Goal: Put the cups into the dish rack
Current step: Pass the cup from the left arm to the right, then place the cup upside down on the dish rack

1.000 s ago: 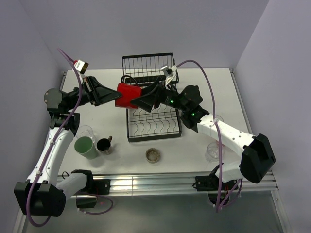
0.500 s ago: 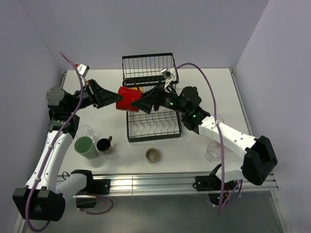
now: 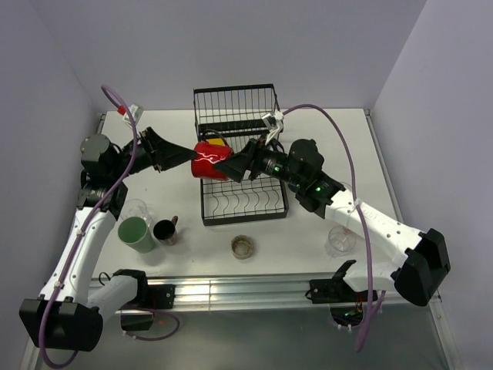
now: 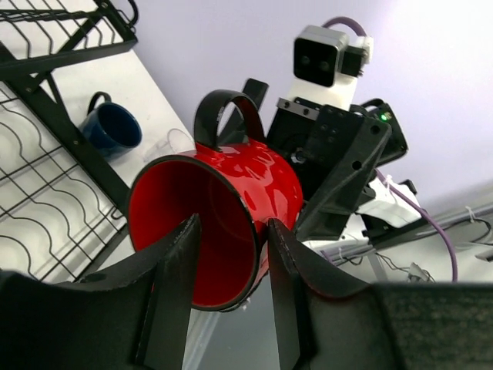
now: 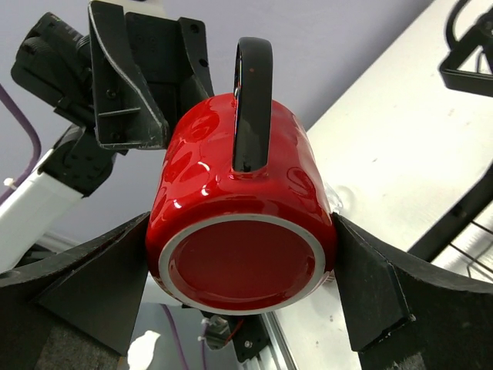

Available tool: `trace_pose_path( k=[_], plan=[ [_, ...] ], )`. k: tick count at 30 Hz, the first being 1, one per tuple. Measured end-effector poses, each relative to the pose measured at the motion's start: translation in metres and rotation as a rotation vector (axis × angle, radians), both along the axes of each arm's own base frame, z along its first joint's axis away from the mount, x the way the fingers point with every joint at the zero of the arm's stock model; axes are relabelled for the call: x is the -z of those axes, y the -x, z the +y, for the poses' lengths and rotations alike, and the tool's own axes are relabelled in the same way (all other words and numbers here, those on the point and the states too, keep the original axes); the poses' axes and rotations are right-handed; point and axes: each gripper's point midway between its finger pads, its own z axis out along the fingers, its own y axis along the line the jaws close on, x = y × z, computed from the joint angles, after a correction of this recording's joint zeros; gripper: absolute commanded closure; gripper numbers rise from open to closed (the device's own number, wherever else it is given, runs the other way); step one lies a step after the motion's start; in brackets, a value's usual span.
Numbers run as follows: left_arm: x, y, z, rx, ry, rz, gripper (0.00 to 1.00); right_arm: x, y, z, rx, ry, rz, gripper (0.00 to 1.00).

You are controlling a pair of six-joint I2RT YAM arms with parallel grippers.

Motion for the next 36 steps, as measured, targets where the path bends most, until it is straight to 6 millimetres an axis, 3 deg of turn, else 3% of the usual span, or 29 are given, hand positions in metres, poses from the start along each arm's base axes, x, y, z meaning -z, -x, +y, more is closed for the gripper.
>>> trace_pose_path(
  k=[13, 24, 31, 36],
  plan=[
    [0.011, -0.018, 0.011, -0.133, -0.077, 0.021, 0.43, 0.026, -0.002, -0.024, 0.104, 0.124, 0.059, 1.0],
    [-0.001, -0.029, 0.027, -0.266, -0.163, -0.012, 0.37, 0.077, -0.012, -0.058, 0.258, 0.396, 0.167, 1.0],
    [0.01, -0.03, 0.033, -0.302, -0.211, 0.013, 0.37, 0.111, -0.025, -0.083, 0.377, 0.6, 0.242, 1.0],
    [0.016, -0.029, 0.035, -0.306, -0.233, 0.025, 0.38, 0.143, -0.042, -0.089, 0.438, 0.748, 0.301, 1.0]
  ],
)
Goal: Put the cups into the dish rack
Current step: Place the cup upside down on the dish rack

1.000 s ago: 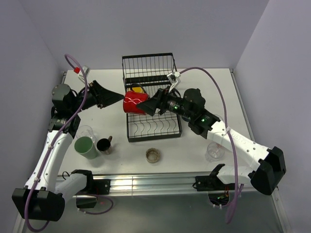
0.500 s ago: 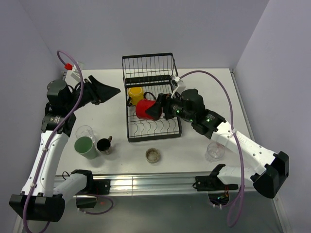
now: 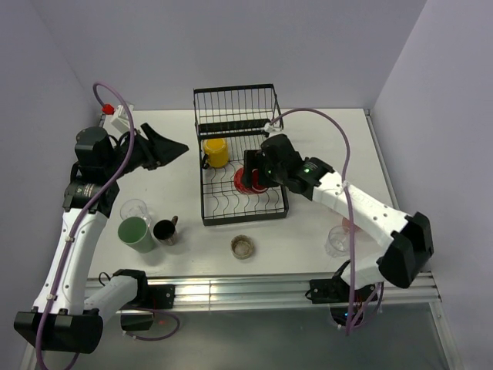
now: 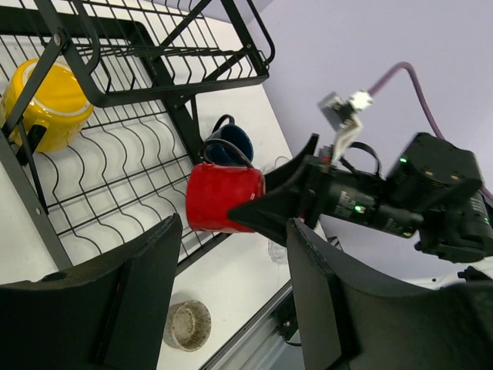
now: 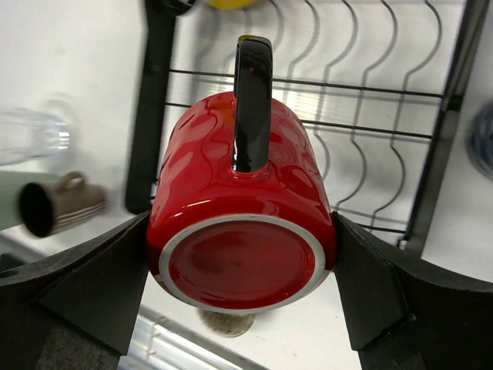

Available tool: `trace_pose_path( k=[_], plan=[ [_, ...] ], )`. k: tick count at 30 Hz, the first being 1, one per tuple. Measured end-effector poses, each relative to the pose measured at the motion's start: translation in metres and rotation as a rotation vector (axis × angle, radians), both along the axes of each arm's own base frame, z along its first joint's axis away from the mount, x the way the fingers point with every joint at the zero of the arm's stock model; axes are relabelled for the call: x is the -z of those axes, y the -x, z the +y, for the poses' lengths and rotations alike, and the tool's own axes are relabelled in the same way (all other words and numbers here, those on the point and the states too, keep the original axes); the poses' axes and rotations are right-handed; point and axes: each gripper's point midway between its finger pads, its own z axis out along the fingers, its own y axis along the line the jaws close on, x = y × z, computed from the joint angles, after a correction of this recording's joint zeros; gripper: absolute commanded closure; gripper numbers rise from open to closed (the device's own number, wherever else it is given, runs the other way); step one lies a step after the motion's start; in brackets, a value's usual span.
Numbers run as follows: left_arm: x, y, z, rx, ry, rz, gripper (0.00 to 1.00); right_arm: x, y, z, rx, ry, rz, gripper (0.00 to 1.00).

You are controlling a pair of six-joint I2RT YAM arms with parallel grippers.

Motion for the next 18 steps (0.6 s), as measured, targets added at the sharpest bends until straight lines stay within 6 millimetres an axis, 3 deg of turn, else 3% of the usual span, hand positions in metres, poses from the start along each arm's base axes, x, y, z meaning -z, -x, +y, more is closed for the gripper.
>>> trace_pose_path(
  k=[10, 18],
  plan=[
    [0.008, 0.002, 0.001, 0.005, -0.027, 0.017, 0.38, 0.064, -0.018, -0.006, 0.045, 0.177, 0.143, 1.0],
    [0.01, 0.003, 0.002, 0.008, -0.041, 0.013, 0.39, 0.08, -0.036, -0.004, 0.068, 0.218, 0.176, 1.0]
  ],
)
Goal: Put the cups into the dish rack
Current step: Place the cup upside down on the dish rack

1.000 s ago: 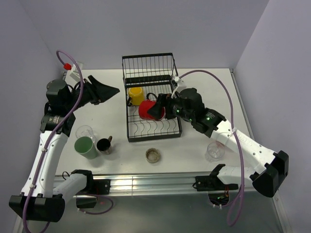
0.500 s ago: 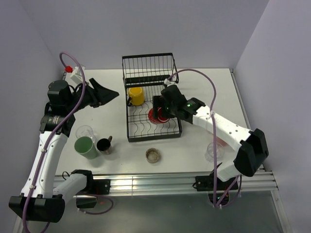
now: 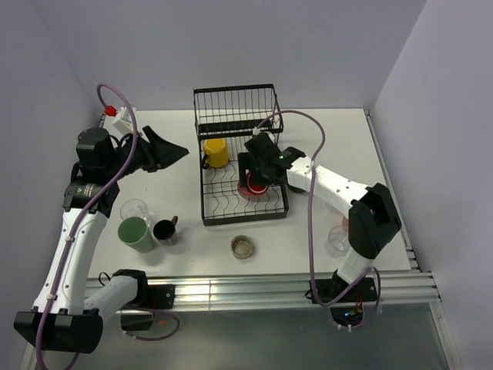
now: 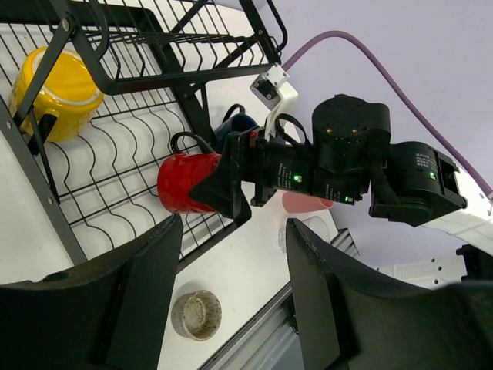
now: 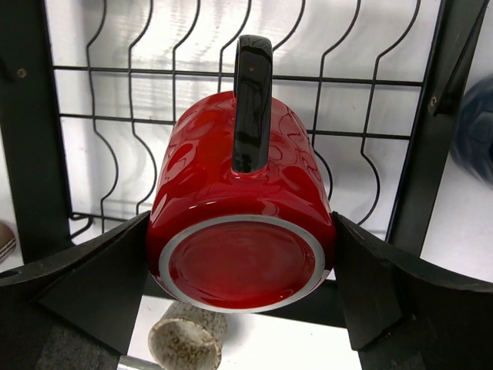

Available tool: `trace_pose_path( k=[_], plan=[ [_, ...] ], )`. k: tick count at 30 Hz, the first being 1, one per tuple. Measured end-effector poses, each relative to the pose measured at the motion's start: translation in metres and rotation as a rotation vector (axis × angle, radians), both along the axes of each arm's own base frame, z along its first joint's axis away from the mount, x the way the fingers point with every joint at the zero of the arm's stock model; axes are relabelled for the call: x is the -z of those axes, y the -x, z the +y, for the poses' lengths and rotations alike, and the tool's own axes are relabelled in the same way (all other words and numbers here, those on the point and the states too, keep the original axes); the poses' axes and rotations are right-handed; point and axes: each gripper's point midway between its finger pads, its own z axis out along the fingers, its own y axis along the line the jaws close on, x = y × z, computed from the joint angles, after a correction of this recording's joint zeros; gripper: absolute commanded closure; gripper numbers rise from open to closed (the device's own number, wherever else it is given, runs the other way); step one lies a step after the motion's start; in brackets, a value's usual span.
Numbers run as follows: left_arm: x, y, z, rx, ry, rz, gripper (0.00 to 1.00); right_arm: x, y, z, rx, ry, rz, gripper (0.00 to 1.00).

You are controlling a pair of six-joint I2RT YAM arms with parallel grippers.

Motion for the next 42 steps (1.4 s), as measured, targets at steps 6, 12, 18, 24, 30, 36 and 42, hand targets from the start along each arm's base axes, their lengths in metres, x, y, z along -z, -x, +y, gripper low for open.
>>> trace_pose_path(
  k=[6, 12, 18, 24, 30, 36, 42],
  plan=[
    [0.003, 0.001, 0.001, 0.0, -0.015, 0.01, 0.38, 0.011, -0.004, -0.002, 0.011, 0.023, 0.021, 1.0],
    [0.003, 0.003, 0.002, -0.002, -0.023, 0.013, 0.37, 0.018, -0.008, -0.004, 0.021, 0.042, 0.042, 1.0],
    [0.003, 0.003, 0.002, -0.001, -0.026, 0.011, 0.37, 0.019, -0.013, -0.002, 0.029, 0.054, 0.044, 0.98],
    [0.004, 0.003, 0.002, 0.0, -0.029, 0.013, 0.37, 0.019, -0.017, 0.0, 0.032, 0.057, 0.042, 0.92],
    [0.003, 0.003, 0.002, 0.0, -0.029, 0.014, 0.37, 0.02, -0.021, 0.002, 0.034, 0.061, 0.041, 0.87],
    [0.001, 0.003, 0.002, -0.001, -0.029, 0.009, 0.36, 0.021, -0.026, 0.004, 0.039, 0.066, 0.036, 0.86],
    [0.002, 0.004, 0.002, 0.0, -0.032, 0.013, 0.36, 0.021, -0.027, 0.004, 0.042, 0.069, 0.032, 0.83]
  ],
)
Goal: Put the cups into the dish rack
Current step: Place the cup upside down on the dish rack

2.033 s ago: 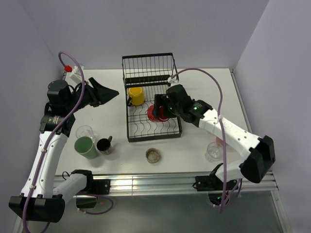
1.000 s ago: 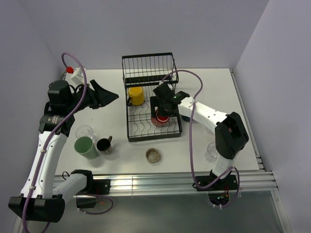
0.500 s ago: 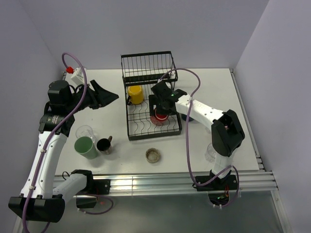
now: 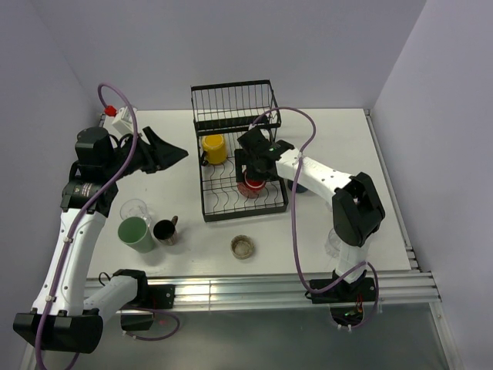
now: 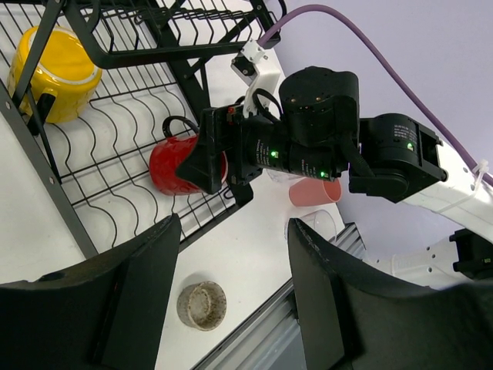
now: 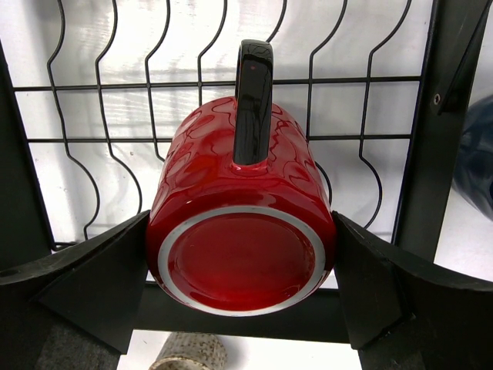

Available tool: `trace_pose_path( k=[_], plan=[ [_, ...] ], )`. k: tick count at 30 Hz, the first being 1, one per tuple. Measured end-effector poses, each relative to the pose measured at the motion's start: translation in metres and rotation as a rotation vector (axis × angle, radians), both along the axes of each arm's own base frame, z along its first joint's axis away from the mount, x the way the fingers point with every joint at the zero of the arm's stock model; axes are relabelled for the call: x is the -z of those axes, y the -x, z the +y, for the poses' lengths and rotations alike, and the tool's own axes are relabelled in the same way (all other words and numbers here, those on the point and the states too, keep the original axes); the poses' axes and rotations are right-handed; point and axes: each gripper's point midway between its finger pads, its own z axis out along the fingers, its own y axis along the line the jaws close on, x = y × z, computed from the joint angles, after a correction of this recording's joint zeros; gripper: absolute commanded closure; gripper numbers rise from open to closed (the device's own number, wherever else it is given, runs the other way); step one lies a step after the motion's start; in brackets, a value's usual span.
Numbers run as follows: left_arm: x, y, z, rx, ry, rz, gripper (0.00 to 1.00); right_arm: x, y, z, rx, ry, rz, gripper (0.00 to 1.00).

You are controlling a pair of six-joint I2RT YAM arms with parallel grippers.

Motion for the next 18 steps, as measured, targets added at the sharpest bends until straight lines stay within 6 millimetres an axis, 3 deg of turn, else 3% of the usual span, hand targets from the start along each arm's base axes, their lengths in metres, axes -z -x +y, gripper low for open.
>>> trace_pose_path(
  k=[9, 18],
  plan=[
    [0.002, 0.001, 0.0, 0.001, -0.006, 0.003, 0.36, 0.0, -0.002, 0.001, 0.005, 0.007, 0.0, 0.75],
    [0.006, 0.001, 0.002, -0.006, -0.016, 0.018, 0.36, 0.001, -0.013, 0.005, 0.013, 0.017, -0.014, 0.5]
  ],
)
